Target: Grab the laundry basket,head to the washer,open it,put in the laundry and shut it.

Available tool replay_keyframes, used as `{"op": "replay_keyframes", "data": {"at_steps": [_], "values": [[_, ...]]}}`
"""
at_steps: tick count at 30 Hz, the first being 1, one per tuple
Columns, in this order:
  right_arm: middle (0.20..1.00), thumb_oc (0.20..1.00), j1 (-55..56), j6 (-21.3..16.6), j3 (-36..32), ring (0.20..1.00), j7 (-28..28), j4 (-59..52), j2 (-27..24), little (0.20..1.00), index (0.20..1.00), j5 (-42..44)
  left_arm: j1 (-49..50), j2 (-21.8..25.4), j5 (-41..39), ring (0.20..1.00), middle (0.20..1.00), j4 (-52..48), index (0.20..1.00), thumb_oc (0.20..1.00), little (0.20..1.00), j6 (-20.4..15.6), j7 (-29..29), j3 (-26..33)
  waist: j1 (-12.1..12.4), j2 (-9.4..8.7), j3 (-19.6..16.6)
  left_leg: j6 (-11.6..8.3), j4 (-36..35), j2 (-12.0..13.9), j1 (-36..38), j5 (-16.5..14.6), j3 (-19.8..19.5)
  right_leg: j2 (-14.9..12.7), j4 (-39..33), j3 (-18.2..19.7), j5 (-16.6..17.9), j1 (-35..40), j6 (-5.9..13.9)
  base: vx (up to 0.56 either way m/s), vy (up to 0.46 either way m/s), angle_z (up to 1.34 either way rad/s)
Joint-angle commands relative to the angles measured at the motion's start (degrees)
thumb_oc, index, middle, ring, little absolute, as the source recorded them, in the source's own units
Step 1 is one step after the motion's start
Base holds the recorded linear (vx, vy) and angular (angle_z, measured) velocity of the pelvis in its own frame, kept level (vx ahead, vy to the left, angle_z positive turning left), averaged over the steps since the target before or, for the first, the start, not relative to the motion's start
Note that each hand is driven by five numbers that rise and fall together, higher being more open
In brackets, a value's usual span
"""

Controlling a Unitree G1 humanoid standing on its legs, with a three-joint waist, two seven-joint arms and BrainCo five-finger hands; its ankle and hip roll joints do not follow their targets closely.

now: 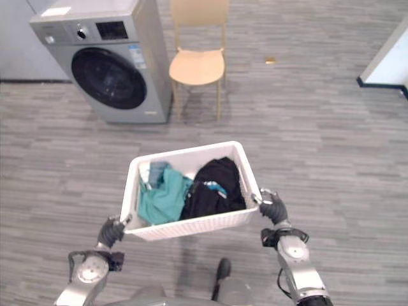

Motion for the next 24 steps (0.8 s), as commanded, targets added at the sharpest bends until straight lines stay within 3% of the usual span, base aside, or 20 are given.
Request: {"op": "replay_keyframes", "data": {"at_steps": [1, 2, 3, 6, 8, 9, 13, 15, 16, 17, 18, 19, 21, 22, 23, 24], "values": [[0.2, 0.2, 0.3, -4.5, 1.5, 0.2, 0.8, -3.8, 0.4, 0.2, 0.2, 2.1, -2.8, 1.0, -3.0, 0.2, 0.2, -7.8, 0.2, 0.2, 0.2, -6.8, -1.4, 1.2, 0.8, -0.84, -1.7, 0.78, -20.2, 1.3, -1.1, 1.5, 1.6, -1.5, 1.0, -4.3, -6.1, 0.6, 9.9, 0.36, -0.008, -0.25], [0.2, 0.2, 0.3, -4.6, 1.7, 0.2, 0.7, -3.4, 0.4, 0.2, 0.2, 2.0, -2.5, 0.9, -2.9, 0.2, 0.2, -7.8, 0.2, 0.2, 0.2, -6.7, -1.3, 1.4, 1.3, -0.53, -1.6, 0.17, -25.4, 1.4, -1.4, 4.9, 1.4, -0.9, 0.9, -4.1, -6.7, 1.3, 10.01, 0.49, 0.053, -0.19], [0.2, 0.2, 0.1, -4.7, 2.2, 0.2, 0.2, -2.6, 0.6, 0.2, 0.2, 2.0, -1.8, 0.5, -3.6, 0.2, 0.2, -7.8, 0.2, 0.2, 0.2, -6.5, -1.0, 1.9, 2.6, 0.07, -1.1, -1.37, -32.6, 2.2, -4.0, 11.0, 0.3, 0.8, 0.8, -3.7, -8.3, 3.7, 9.87, 0.43, 0.067, -0.15], [0.2, 0.2, -0.3, -4.8, 2.1, 0.2, -0.2, -1.7, 1.0, 0.2, 0.2, 1.8, -1.0, 0.7, -2.6, 0.2, 0.2, -8.2, 0.2, 0.2, 0.2, -6.3, -1.3, 2.7, 4.0, -0.16, -0.9, -2.49, -41.0, 2.8, -6.4, 13.7, 0.4, 2.3, 1.0, -2.3, -11.7, 7.9, 10.05, 0.47, 0.091, -0.11], [0.2, 0.2, -0.3, -4.8, 2.2, 0.2, -0.1, -1.9, 1.1, 0.2, 0.2, 1.7, -0.8, 1.0, -2.1, 0.2, 0.2, -8.5, 0.2, 0.2, 0.2, -6.3, -1.4, 3.0, 4.4, -0.39, -1.0, -2.41, -40.1, 2.8, -6.8, 14.0, 0.8, 2.4, 1.3, -2.0, -12.2, 8.6, 10.06, 0.38, 0.112, -0.39], [0.2, 0.2, -0.4, -5.0, 2.6, 0.2, 0.3, -2.1, 1.6, 0.2, 0.2, 1.3, -0.5, 1.4, -1.3, 0.2, 0.2, -8.5, 0.2, 0.2, 0.2, -6.3, -1.5, 3.4, 5.0, -0.04, -1.8, -1.52, -39.2, 3.1, -6.3, 15.9, 0.9, 3.3, 2.0, -1.1, -13.1, 9.5, 9.85, 0.45, 0.199, -0.07], [0.2, 0.2, -1.4, -5.3, 3.7, 0.2, 0.5, -2.4, 2.7, 0.2, 0.2, 1.6, -1.0, 2.1, -1.5, 0.2, 0.2, -8.2, 0.2, 0.2, 0.2, -6.6, -1.0, 3.2, 5.7, -1.36, -2.7, -0.37, -34.0, 1.9, -7.6, 14.1, 0.1, 2.1, 5.3, 1.1, -14.3, 10.0, 10.36, 0.31, 0.157, -0.31], [0.2, 0.2, -2.0, -5.3, 4.3, 0.2, 0.9, -2.7, 3.5, 0.2, 0.2, 1.1, -1.8, 3.2, -1.6, 0.2, 0.2, -8.1, 0.2, 0.2, 0.2, -6.4, -1.1, 2.7, 5.9, -2.67, -3.2, 1.62, -31.4, 0.5, -6.8, 11.2, 0.8, 0.3, 12.8, 2.1, -12.5, 8.1, 12.14, 0.27, 0.195, -0.21], [0.2, 0.2, -2.0, -5.3, 4.3, 0.2, 0.9, -2.7, 3.5, 0.2, 0.2, 1.1, -1.8, 3.2, -1.6, 0.2, 0.2, -8.1, 0.2, 0.2, 0.2, -6.4, -1.1, 2.7, 5.9, -2.67, -3.2, 1.62, -31.4, 0.5, -6.8, 11.1, 0.8, 0.3, 12.8, 2.1, -12.6, 8.0, 12.14, 0.27, 0.259, -0.16], [0.2, 0.2, -2.6, -5.2, 5.0, 0.2, 1.4, -3.5, 3.6, 0.2, 0.2, 0.6, -2.3, 4.2, -1.4, 0.2, 0.2, -8.1, 0.2, 0.2, 0.2, -6.7, -0.5, 2.5, 4.8, -2.81, -2.9, 3.42, -31.0, -0.5, -5.1, 8.8, 1.2, -1.3, 22.3, 3.2, -8.0, 3.1, 14.2, 0.23, 0.235, -0.1], [0.2, 0.2, -2.7, -5.0, 5.2, 0.2, 1.6, -3.8, 3.8, 0.2, 0.2, 0.2, -2.6, 4.4, -1.2, 0.2, 0.2, -7.9, 0.2, 0.2, 0.2, -6.6, -0.3, 2.4, 4.3, -2.7, -2.9, 4.09, -31.1, -0.9, -3.9, 7.8, 1.7, -2.0, 25.4, 3.5, -6.4, 0.4, 14.94, 0.41, 0.368, -0.11], [0.2, 0.2, -3.0, -4.6, 5.5, 0.2, 1.9, -3.8, 4.0, 0.2, 0.2, -0.2, -3.2, 4.3, -1.2, 0.2, 0.2, -7.8, 0.2, 0.2, 0.2, -6.7, 0.2, 2.3, 2.8, -1.79, -2.5, 4.86, -32.2, -1.8, -0.3, 6.3, 1.9, -2.8, 25.9, 3.0, -5.7, -3.4, 14.57, 0.34, 0.245, -0.2], [0.2, 0.2, -3.0, -4.4, 5.5, 0.2, 2.0, -3.9, 3.9, 0.2, 0.2, -0.3, -3.1, 4.2, -1.2, 0.2, 0.2, -7.9, 0.2, 0.2, 0.2, -6.7, 0.2, 2.5, 2.2, -1.34, -2.3, 5.01, -32.8, -2.2, 1.3, 5.7, 2.0, -3.0, 23.7, 2.5, -6.5, -3.7, 14.15, 0.3, 0.141, -0.19], [0.2, 0.2, -3.0, -4.2, 5.2, 0.2, 2.0, -3.5, 3.9, 0.2, 0.2, -0.3, -2.9, 3.9, -1.4, 0.2, 0.2, -7.9, 0.2, 0.2, 0.2, -6.8, 0.0, 2.6, 1.4, -0.63, -2.6, 4.92, -34.0, -2.7, 3.7, 3.9, 1.6, -2.8, 20.0, 2.2, -8.6, -5.6, 13.52, 0.2, 0.053, 0.02], [0.2, 0.2, -3.0, -4.2, 5.3, 0.2, 2.0, -3.6, 3.9, 0.2, 0.2, -0.3, -2.8, 3.8, -1.4, 0.2, 0.2, -8.0, 0.2, 0.2, 0.2, -6.8, 0.0, 2.6, 1.4, -0.5, -2.4, 5.08, -34.0, -2.5, 3.5, 4.6, 2.1, -2.6, 19.8, 1.7, -8.0, -5.6, 13.1, 0.43, 0.053, 0.02], [0.2, 0.2, -2.8, -4.0, 5.0, 0.2, 1.9, -3.5, 3.7, 0.2, 0.2, 0.0, -2.6, 3.3, -1.6, 0.2, 0.2, -8.0, 0.2, 0.2, 0.2, -6.8, -0.2, 2.8, 0.5, -0.03, -2.3, 5.06, -34.7, -3.1, 5.8, 3.3, 1.5, -2.8, 13.4, 1.7, -7.1, -7.8, 12.59, 0.31, -0.019, 0.08]]}}
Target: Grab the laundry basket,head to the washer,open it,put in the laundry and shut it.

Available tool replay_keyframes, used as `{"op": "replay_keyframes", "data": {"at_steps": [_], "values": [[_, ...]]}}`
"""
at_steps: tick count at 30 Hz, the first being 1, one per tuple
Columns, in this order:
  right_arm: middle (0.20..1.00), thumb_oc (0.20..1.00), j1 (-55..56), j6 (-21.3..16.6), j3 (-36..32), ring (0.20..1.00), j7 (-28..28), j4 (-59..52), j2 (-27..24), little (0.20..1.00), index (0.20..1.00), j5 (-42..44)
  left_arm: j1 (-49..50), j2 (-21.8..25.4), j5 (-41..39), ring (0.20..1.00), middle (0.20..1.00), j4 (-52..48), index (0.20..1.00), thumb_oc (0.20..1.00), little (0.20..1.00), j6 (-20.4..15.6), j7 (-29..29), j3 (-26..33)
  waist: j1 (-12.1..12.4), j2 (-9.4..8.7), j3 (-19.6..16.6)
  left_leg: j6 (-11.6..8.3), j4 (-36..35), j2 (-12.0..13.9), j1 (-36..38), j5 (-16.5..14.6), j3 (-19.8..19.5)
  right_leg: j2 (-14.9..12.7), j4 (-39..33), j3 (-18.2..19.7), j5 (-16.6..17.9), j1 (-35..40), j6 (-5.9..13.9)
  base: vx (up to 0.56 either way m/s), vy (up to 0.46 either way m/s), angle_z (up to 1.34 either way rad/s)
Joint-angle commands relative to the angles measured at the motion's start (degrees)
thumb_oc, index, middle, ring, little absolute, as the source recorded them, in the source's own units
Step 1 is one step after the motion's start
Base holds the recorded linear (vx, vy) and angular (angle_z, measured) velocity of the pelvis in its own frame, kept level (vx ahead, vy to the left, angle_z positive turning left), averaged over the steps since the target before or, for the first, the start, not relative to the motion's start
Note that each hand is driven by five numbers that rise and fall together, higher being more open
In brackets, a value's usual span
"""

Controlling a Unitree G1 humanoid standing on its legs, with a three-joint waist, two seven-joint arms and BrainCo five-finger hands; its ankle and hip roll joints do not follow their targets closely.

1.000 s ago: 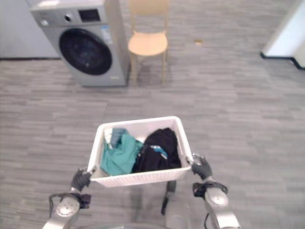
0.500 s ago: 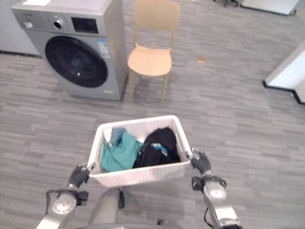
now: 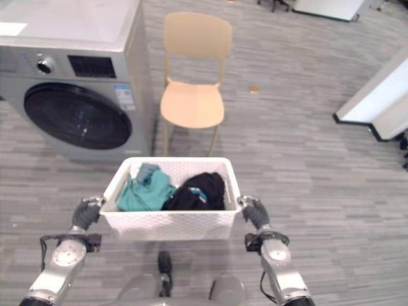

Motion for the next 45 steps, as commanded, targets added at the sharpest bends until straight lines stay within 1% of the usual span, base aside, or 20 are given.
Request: {"op": "replay_keyframes", "data": {"at_steps": [1, 4, 7, 10, 12, 14, 15, 17, 19, 20, 22, 24, 27, 29, 32, 35, 37, 39, 41, 45], "values": [[0.2, 0.2, -3.2, -4.6, 0.4, 0.2, 1.9, -4.9, -0.6, 0.2, 0.2, 0.0, -0.7, -2.1, -0.6, 0.2, 0.2, -6.9, 0.2, 0.2, 0.2, -6.1, -0.9, -2.8, -0.1, 3.19, -2.8, -5.47, 4.2, 3.1, 4.1, -8.8, -3.8, 3.8, -18.9, -2.9, 7.4, 3.4, 1.04, 0.45, -0.023, -0.07], [0.2, 0.2, -2.7, -4.6, 0.1, 0.2, 2.0, -5.2, -0.4, 0.2, 0.2, -0.3, -1.8, -2.8, -0.2, 0.2, 0.2, -6.5, 0.2, 0.2, 0.2, -6.6, -0.4, -2.3, -1.2, 3.56, -2.0, -6.27, 4.2, 2.7, 7.8, -11.6, -5.4, 2.6, -25.2, -2.7, 10.2, -0.4, 2.68, 0.41, -0.084, 0.06], [0.2, 0.2, -2.1, -4.8, -0.3, 0.2, 2.5, -5.9, -0.5, 0.2, 0.2, -0.4, -3.0, -3.4, 0.5, 0.2, 0.2, -6.4, 0.2, 0.2, 0.2, -7.2, -0.3, -3.0, -1.8, 2.76, -2.0, -6.14, 5.9, 1.2, 9.2, -13.9, -6.4, 1.7, -26.3, -2.7, 12.5, 0.7, 2.9, 0.28, -0.074, 0.28], [0.2, 0.2, -1.6, -5.1, -0.6, 0.2, 2.4, -5.9, -0.9, 0.2, 0.2, -0.7, -3.1, -4.7, 0.7, 0.2, 0.2, -6.4, 0.2, 0.2, 0.2, -7.5, -0.3, -4.2, -2.4, 3.02, -3.7, -7.82, 8.2, 1.7, 11.0, -15.9, -7.6, 1.8, -25.4, -3.0, 13.5, 2.5, 1.99, 0.44, -0.146, 0.55], [0.2, 0.2, -1.6, -5.5, -1.3, 0.2, 1.9, -5.9, -1.6, 0.2, 0.2, -0.4, -3.6, -5.3, -0.1, 0.2, 0.2, -6.6, 0.2, 0.2, 0.2, -7.5, -0.2, -4.7, -2.8, 3.45, -4.7, -10.25, 11.8, 3.8, 10.7, -14.0, -7.0, 2.5, -25.9, -5.0, 13.2, 4.8, 1.12, 0.32, -0.167, 0.72], [0.2, 0.2, -2.2, -5.7, -1.4, 0.2, 1.2, -6.4, -2.6, 0.2, 0.2, 0.5, -4.2, -5.5, -1.0, 0.2, 0.2, -6.9, 0.2, 0.2, 0.2, -7.4, 0.2, -5.2, -2.8, 3.4, -4.8, -12.52, 22.7, 6.4, 7.1, -9.5, -7.0, 4.2, -27.2, -6.3, 11.4, 8.6, -1.11, 0.38, -0.235, 0.32], [0.2, 0.2, -2.5, -5.5, -1.2, 0.2, 0.7, -6.6, -2.9, 0.2, 0.2, 0.9, -4.9, -5.7, -1.8, 0.2, 0.2, -6.8, 0.2, 0.2, 0.2, -7.4, 0.6, -5.6, -2.4, 2.66, -4.8, -12.16, 25.0, 7.6, 4.6, -8.2, -5.5, 4.7, -28.2, -7.1, 9.8, 10.6, -2.05, 0.22, -0.132, -0.2], [0.2, 0.2, -2.8, -5.5, -1.0, 0.2, 0.5, -6.8, -3.1, 0.2, 0.2, 0.8, -5.2, -5.8, -1.9, 0.2, 0.2, -6.8, 0.2, 0.2, 0.2, -7.3, 0.7, -5.8, -2.0, 2.57, -4.4, -11.78, 25.4, 8.2, 3.2, -9.5, -4.9, 5.2, -28.7, -7.2, 9.1, 11.9, -2.28, 0.18, -0.072, -0.19], [0.2, 0.2, -3.5, -5.6, -0.6, 0.2, 0.1, -7.2, -3.4, 0.2, 0.2, 1.0, -6.1, -5.8, -1.6, 0.2, 0.2, -6.8, 0.2, 0.2, 0.2, -7.1, 1.0, -6.2, -1.3, 1.58, -4.4, -10.24, 22.4, 7.5, 0.2, -12.0, -4.1, 5.3, -29.5, -7.2, 8.1, 13.4, -2.17, 0.25, -0.036, 0.06], [0.2, 0.2, -3.9, -5.8, -0.4, 0.2, -0.1, -7.5, -3.4, 0.2, 0.2, 1.0, -6.5, -5.7, -1.2, 0.2, 0.2, -6.9, 0.2, 0.2, 0.2, -7.0, 1.3, -6.5, -1.0, 1.48, -4.4, -9.96, 19.8, 7.3, -1.3, -11.4, -3.8, 5.5, -29.6, -7.4, 7.6, 14.0, -2.11, 0.23, -0.002, 0.09], [0.2, 0.2, -4.8, -6.0, 0.3, 0.2, -0.4, -7.5, -3.3, 0.2, 0.2, 1.1, -7.4, -5.8, -0.8, 0.2, 0.2, -6.8, 0.2, 0.2, 0.2, -6.9, 2.0, -6.7, -0.3, 1.6, -4.2, -10.15, 14.9, 7.1, -3.7, -7.8, -4.1, 6.5, -29.7, -6.9, 6.8, 15.3, -2.1, 0.23, 0.026, 0.05], [0.2, 0.2, -6.8, -6.4, 1.9, 0.2, -1.2, -7.2, -3.0, 0.2, 0.2, 1.2, -9.0, -5.8, -0.6, 0.2, 0.2, -6.8, 0.2, 0.2, 0.2, -7.0, 2.8, -7.5, 1.0, 2.18, -3.5, -11.62, 8.1, 7.5, -6.4, -1.3, -4.7, 8.4, -29.8, -5.9, 5.1, 17.6, -2.29, 0.36, 0.08, -0.12], [0.2, 0.2, -8.2, -6.6, 2.9, 0.2, -1.5, -6.6, -2.6, 0.2, 0.2, 1.2, -10.1, -5.5, 0.2, 0.2, 0.2, -6.5, 0.2, 0.2, 0.2, -7.1, 3.5, -7.9, 1.7, 2.13, -3.3, -11.9, 7.3, 7.5, -7.8, -0.3, -5.5, 9.0, -29.1, -4.9, 3.8, 18.7, -2.43, 0.28, 0.09, -0.28], [0.2, 0.2, -9.2, -6.6, 4.0, 0.2, -1.6, -6.1, -2.2, 0.2, 0.2, 0.1, -10.3, -5.4, 0.8, 0.2, 0.2, -6.1, 0.2, 0.2, 0.2, -7.2, 3.4, -8.2, 2.0, 2.35, -4.6, -11.08, 5.3, 7.4, -6.2, -0.5, -5.3, 9.5, -29.0, -4.1, 2.8, 19.9, -2.33, 0.45, 0.204, -0.58], [0.2, 0.2, -12.9, -6.4, 6.6, 0.2, -2.3, -3.8, -1.0, 0.2, 0.2, -1.0, -13.0, -4.6, 0.5, 0.2, 0.2, -3.7, 0.2, 0.2, 0.2, -7.4, 4.7, -9.3, 2.9, 1.51, -6.0, -9.57, 6.2, 6.2, -5.2, -1.9, -3.7, 8.0, -25.9, -2.3, 1.2, 19.9, -1.53, 0.34, 0.226, -0.49], [0.2, 0.2, -18.4, -6.0, 8.4, 0.2, -3.7, -1.8, 0.3, 0.2, 0.2, -2.5, -18.4, -3.7, -0.4, 0.2, 0.2, -0.3, 0.2, 0.2, 0.2, -7.4, 6.6, -10.7, 2.6, 1.58, -4.6, -7.42, 7.0, 5.3, -5.3, -4.0, -2.3, 5.9, -14.6, -0.7, 0.6, 12.5, 0.73, 0.08, 0.169, -0.38], [0.2, 0.2, -19.2, -5.9, 8.7, 0.2, -3.9, -1.6, 0.7, 0.2, 0.2, -2.6, -19.7, -3.7, -0.5, 0.2, 0.2, 0.6, 0.2, 0.2, 0.2, -7.5, 6.9, -11.1, 2.2, 1.85, -4.3, -7.1, 7.0, 5.2, -5.5, -4.3, -2.2, 5.7, -12.3, -0.1, 1.2, 9.8, 0.99, 0.01, 0.115, -0.16], [0.2, 0.2, -20.7, -5.6, 9.3, 0.2, -4.3, -0.8, 0.8, 0.2, 0.2, -3.2, -21.5, -4.0, -0.8, 0.2, 0.2, 2.0, 0.2, 0.2, 0.2, -7.5, 7.3, -11.9, 1.2, 2.48, -2.8, -6.73, 6.7, 4.6, -4.9, -4.9, -2.2, 4.8, -11.6, 0.2, 1.9, 6.7, 0.76, 0.01, 0.124, -0.01], [0.2, 0.2, -21.8, -5.4, 9.3, 0.2, -4.9, 0.7, 0.8, 0.2, 0.2, -3.8, -23.1, -4.6, -0.8, 0.2, 0.2, 3.1, 0.2, 0.2, 0.2, -7.9, 7.1, -12.7, 0.2, 3.51, -1.3, -6.71, 5.6, 4.4, -4.3, -5.3, -2.4, 3.7, -15.7, -0.7, 3.7, 3.8, 0.03, 0.04, 0.044, 0.0], [0.2, 0.2, -24.9, -5.4, 10.8, 0.2, -6.4, 5.4, 0.7, 0.2, 0.2, -3.8, -27.4, -6.7, -1.5, 0.2, 0.2, 6.1, 0.2, 0.2, 0.2, -8.5, 7.9, -15.2, 0.2, 2.59, 0.8, -6.79, 7.7, 3.1, -8.3, -5.7, -3.0, 3.1, -20.6, 0.2, 6.8, 2.8, 0.21, -0.05, -0.031, 0.23]]}}
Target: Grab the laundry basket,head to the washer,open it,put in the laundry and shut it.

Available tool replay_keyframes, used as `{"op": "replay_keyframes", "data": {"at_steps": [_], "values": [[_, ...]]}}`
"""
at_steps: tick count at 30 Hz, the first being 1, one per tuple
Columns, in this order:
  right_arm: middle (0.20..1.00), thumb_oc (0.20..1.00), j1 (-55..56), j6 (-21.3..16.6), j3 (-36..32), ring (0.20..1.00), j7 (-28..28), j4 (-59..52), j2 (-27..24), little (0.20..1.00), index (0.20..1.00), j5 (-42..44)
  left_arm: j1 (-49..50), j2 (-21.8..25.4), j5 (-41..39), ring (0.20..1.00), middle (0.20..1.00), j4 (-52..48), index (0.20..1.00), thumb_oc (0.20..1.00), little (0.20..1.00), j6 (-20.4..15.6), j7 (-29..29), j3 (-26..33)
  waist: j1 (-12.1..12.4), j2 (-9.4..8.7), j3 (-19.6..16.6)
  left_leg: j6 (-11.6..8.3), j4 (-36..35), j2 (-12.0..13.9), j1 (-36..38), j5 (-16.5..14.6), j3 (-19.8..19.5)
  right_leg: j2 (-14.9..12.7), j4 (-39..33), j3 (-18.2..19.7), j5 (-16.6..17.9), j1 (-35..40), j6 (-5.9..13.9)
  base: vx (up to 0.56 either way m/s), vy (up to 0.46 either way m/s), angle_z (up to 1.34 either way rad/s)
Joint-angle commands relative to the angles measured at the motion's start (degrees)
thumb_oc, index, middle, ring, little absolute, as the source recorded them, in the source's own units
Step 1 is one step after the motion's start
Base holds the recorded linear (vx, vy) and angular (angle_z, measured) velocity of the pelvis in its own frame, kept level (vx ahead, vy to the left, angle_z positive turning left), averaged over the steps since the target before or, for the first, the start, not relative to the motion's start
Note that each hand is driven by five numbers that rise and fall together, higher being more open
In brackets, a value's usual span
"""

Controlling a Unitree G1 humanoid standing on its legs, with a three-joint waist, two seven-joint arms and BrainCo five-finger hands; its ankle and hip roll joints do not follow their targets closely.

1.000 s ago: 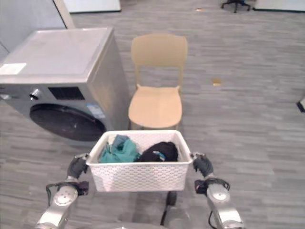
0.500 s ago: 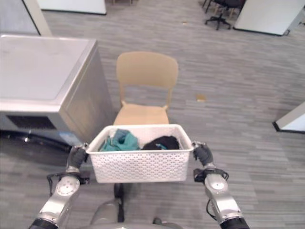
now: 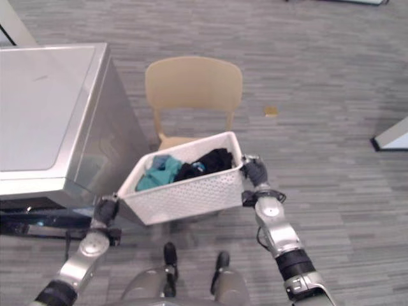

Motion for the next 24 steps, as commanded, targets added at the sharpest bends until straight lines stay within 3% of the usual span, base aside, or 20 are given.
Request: {"op": "replay_keyframes", "data": {"at_steps": [1, 5, 9, 14, 15, 16, 17, 20, 24], "values": [[0.2, 0.2, -6.6, -3.5, 7.7, 0.2, 0.5, 0.9, 3.2, 0.2, 0.2, -3.3, -14.2, -4.4, 0.2, 0.2, 0.2, -2.2, 0.2, 0.2, 0.2, -6.3, -0.2, -3.4, -0.1, -0.79, 0.4, -4.34, 7.1, 0.2, -3.5, -8.3, -2.0, 0.4, -1.3, -0.4, -4.2, 2.1, 2.46, -0.18, -0.079, 0.01], [0.2, 0.2, -9.3, -3.2, 8.2, 0.2, -0.4, 5.4, 3.9, 0.2, 0.2, -1.0, -17.9, -5.3, -1.2, 0.2, 0.2, 2.2, 0.2, 0.2, 0.2, -6.2, 1.1, -4.5, 0.0, -0.33, 1.6, -5.1, 7.8, 0.6, -8.0, -8.5, -3.3, 0.6, -1.1, -0.5, -4.3, -1.9, 2.38, -0.11, -0.077, -0.08], [0.2, 0.2, -14.3, -3.8, 8.2, 0.2, -1.1, 13.1, 5.8, 0.2, 0.2, 6.5, -23.6, -7.0, -3.9, 0.2, 0.2, 9.5, 0.2, 0.2, 0.2, -6.6, 3.1, -5.4, 0.6, 0.37, 3.1, -5.55, 9.1, 1.0, -14.6, -6.6, -4.8, 0.8, 0.1, -0.9, -3.9, -8.6, 1.44, -0.13, -0.068, 0.08], [0.2, 0.2, -16.4, -4.3, 8.0, 0.2, -1.4, 16.3, 5.2, 0.2, 0.2, 9.1, -24.6, -6.6, -5.4, 0.2, 0.2, 10.4, 0.2, 0.2, 0.2, -7.3, 3.9, -3.9, 1.3, 0.51, 5.0, -6.43, 8.9, 1.9, -15.9, -5.2, -5.2, 1.3, -0.3, -1.0, -3.8, -9.8, 1.13, -0.05, -0.06, 0.04], [0.2, 0.2, -15.7, -4.3, 7.9, 0.2, -1.3, 15.8, 5.1, 0.2, 0.2, 9.0, -23.2, -6.7, -5.8, 0.241, 0.241, 9.5, 0.241, 0.241, 0.241, -7.5, 3.4, -3.6, 1.3, 0.53, 5.0, -6.5, 8.8, 2.1, -15.6, -5.2, -5.3, 1.5, -0.5, -1.0, -3.9, -9.5, 1.02, 0.02, -0.056, 0.06], [0.341, 0.341, -14.7, -4.3, 7.9, 0.341, -1.0, 15.4, 5.0, 0.341, 0.341, 9.0, -21.6, -6.8, -6.1, 0.504, 0.504, 8.8, 0.504, 0.504, 0.504, -7.6, 2.9, -3.4, 1.3, 0.51, 4.9, -6.56, 8.5, 2.1, -15.1, -5.2, -5.4, 1.6, -0.8, -0.9, -3.8, -9.0, 0.94, 0.03, -0.038, 0.05], [1.0, 1.0, -13.5, -4.2, 7.9, 1.0, -0.8, 14.9, 4.9, 1.0, 1.0, 8.8, -19.6, -6.8, -6.3, 1.0, 1.0, 7.9, 1.0, 1.0, 1.0, -7.4, 2.6, -2.9, 1.3, 0.5, 4.7, -6.63, 8.3, 2.2, -14.7, -5.1, -5.3, 1.7, -1.0, -1.0, -3.8, -8.6, 0.85, 0.06, -0.047, 0.07], [1.0, 1.0, -7.7, -3.8, 6.0, 1.0, -0.3, 10.8, 3.2, 1.0, 1.0, 6.8, -11.0, -6.5, -8.6, 1.0, 1.0, 1.6, 1.0, 1.0, 1.0, -6.8, -0.2, -0.8, 1.3, 0.33, 3.9, -7.12, 7.7, 2.8, -11.7, -5.2, -5.7, 2.6, -1.9, -1.1, -4.5, -5.7, 0.14, 0.07, -0.082, 0.05], [1.0, 1.0, -5.4, -3.4, 5.2, 1.0, 0.6, 5.2, -1.6, 1.0, 1.0, -1.5, -7.7, -2.5, -1.8, 1.0, 1.0, -3.4, 1.0, 1.0, 1.0, -6.0, -2.5, 0.8, 1.7, 0.08, 3.2, -7.56, 6.0, 3.3, -8.5, -5.0, -5.8, 3.4, -3.5, -1.2, -4.9, -2.3, 0.25, 0.03, -0.049, -0.01]]}}
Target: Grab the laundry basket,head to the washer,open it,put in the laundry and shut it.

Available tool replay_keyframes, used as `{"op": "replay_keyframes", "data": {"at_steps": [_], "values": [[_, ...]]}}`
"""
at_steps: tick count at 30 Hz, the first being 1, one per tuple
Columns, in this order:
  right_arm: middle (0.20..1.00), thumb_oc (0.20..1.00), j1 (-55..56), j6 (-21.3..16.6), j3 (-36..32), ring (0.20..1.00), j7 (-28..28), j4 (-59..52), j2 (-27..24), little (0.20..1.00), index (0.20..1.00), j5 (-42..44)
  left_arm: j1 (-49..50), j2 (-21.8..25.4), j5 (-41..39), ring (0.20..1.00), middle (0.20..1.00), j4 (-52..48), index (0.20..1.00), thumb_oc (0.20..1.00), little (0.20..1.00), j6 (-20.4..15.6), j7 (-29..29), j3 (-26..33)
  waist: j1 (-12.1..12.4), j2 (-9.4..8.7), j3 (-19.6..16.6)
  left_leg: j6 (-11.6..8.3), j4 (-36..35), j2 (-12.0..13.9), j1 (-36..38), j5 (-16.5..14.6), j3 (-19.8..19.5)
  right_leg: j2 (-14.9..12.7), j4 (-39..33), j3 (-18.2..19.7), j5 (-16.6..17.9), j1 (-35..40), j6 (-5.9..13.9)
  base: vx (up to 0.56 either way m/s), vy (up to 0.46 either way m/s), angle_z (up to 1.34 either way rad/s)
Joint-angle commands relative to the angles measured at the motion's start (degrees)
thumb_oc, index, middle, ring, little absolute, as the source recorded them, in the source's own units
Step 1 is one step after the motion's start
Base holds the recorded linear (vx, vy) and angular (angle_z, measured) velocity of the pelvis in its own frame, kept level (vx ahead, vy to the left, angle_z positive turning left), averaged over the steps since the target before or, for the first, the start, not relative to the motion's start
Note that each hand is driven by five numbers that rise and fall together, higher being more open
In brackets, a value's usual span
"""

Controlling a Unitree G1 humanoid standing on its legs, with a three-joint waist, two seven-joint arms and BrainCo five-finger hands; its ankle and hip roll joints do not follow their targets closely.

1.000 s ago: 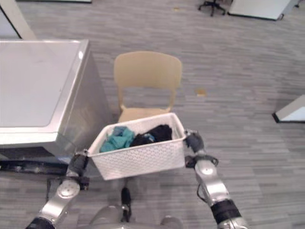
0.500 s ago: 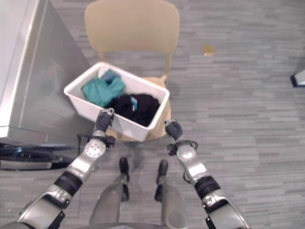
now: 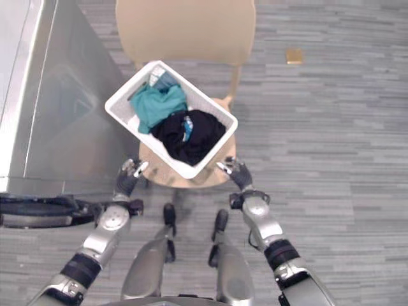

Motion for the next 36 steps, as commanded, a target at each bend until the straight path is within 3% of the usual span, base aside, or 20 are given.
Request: {"op": "replay_keyframes", "data": {"at_steps": [1, 10, 14, 24, 27, 31, 33, 35, 36], "values": [[1.0, 1.0, 0.5, -2.3, 0.4, 1.0, 0.6, -5.0, -2.9, 1.0, 1.0, -9.4, -1.4, 1.7, 5.7, 1.0, 1.0, -2.4, 1.0, 1.0, 1.0, -2.1, -1.6, 1.2, 1.0, -1.97, -5.1, -1.56, 4.6, -0.7, -2.9, -5.2, -0.9, -1.9, 2.5, 0.5, -7.0, -1.4, 3.4, -0.06, -0.028, -0.06], [1.0, 1.0, 0.3, -1.6, 5.6, 1.0, 2.0, -7.5, -10.5, 1.0, 1.0, -28.9, 5.2, 3.3, 10.3, 1.0, 1.0, -2.8, 1.0, 1.0, 1.0, -2.6, -5.0, 2.4, 2.7, -1.85, -4.9, -1.73, 2.0, -0.6, -0.6, -4.1, -1.8, -1.5, -0.2, -1.0, -6.7, 1.8, 3.9, 0.0, -0.02, 0.09], [1.0, 1.0, 3.0, -1.4, 5.4, 1.0, 2.3, -6.7, -12.3, 1.0, 1.0, -32.9, 8.6, 4.0, 11.3, 1.0, 1.0, 0.1, 1.0, 1.0, 1.0, -2.2, -5.9, 3.7, 3.3, -2.05, -5.3, -1.86, 1.1, -0.5, 0.7, -3.9, -2.3, -1.3, 0.0, -1.3, -7.5, 3.1, 3.84, -0.01, -0.021, 0.14], [1.0, 1.0, 13.7, -1.6, -0.7, 1.0, 5.1, -0.8, -10.1, 1.0, 1.0, -29.9, 17.6, 3.8, 12.8, 1.0, 1.0, 9.0, 1.0, 1.0, 1.0, 0.2, -9.6, 7.9, 2.4, -1.61, -7.9, -1.66, -0.6, -0.6, 6.7, -3.9, -2.2, -0.7, 1.5, -2.3, -10.0, 8.5, 3.6, 0.0, -0.011, 0.08], [1.0, 1.0, 16.7, -0.8, -1.8, 1.0, 7.1, 3.9, -7.6, 1.0, 1.0, -26.5, 19.8, 2.0, 12.4, 1.0, 1.0, 16.3, 1.0, 1.0, 1.0, 1.7, -9.3, 11.1, 2.9, -1.32, -9.0, -1.84, 0.1, -0.5, 8.5, -4.1, -2.4, -0.3, 1.8, -3.2, -11.1, 11.0, 3.29, 0.0, -0.049, 0.01], [1.0, 1.0, 17.7, -0.6, -2.3, 1.0, 7.7, 6.8, -5.7, 1.0, 1.0, -23.9, 19.7, 1.2, 12.7, 1.0, 1.0, 20.2, 1.0, 1.0, 1.0, 2.2, -8.9, 11.9, 3.4, -1.16, -8.8, -2.31, 2.8, -0.6, 7.3, -4.2, -3.2, -0.2, 1.1, -4.2, -11.5, 12.5, 2.75, -0.05, -0.036, 0.14], [1.0, 1.0, 17.9, -0.3, -2.7, 1.0, 7.3, 8.7, -4.1, 1.0, 1.0, -20.7, 18.8, 0.7, 11.6, 1.0, 1.0, 22.3, 1.0, 1.0, 1.0, 2.3, -8.0, 12.2, 4.1, -0.7, -7.5, -3.49, 7.0, -0.8, 4.1, -4.3, -3.4, -1.0, 0.6, -6.5, -11.6, 12.5, 2.05, -0.15, -0.025, 0.55], [1.0, 1.0, 17.5, 0.2, -2.6, 1.0, 6.8, 10.0, -3.4, 1.0, 1.0, -19.5, 18.0, 0.2, 10.4, 1.0, 1.0, 22.6, 1.0, 1.0, 1.0, 2.4, -7.4, 12.3, 4.2, -0.84, -7.2, -4.07, 9.4, 0.4, 3.5, -6.7, -2.3, -2.2, 1.3, -7.9, -12.4, 12.1, 1.81, -0.09, 0.015, 1.1], [1.0, 1.0, 17.4, 0.1, -2.6, 1.0, 6.7, 10.1, -3.4, 1.0, 1.0, -19.4, 17.9, 0.2, 10.4, 1.0, 1.0, 22.6, 1.0, 1.0, 1.0, 2.3, -7.4, 12.2, 4.1, -0.76, -7.0, -3.52, 9.5, 0.4, 2.8, -5.6, -2.0, -2.4, 1.4, -8.6, -11.5, 11.5, 1.6, -0.02, 0.055, 0.75]]}}
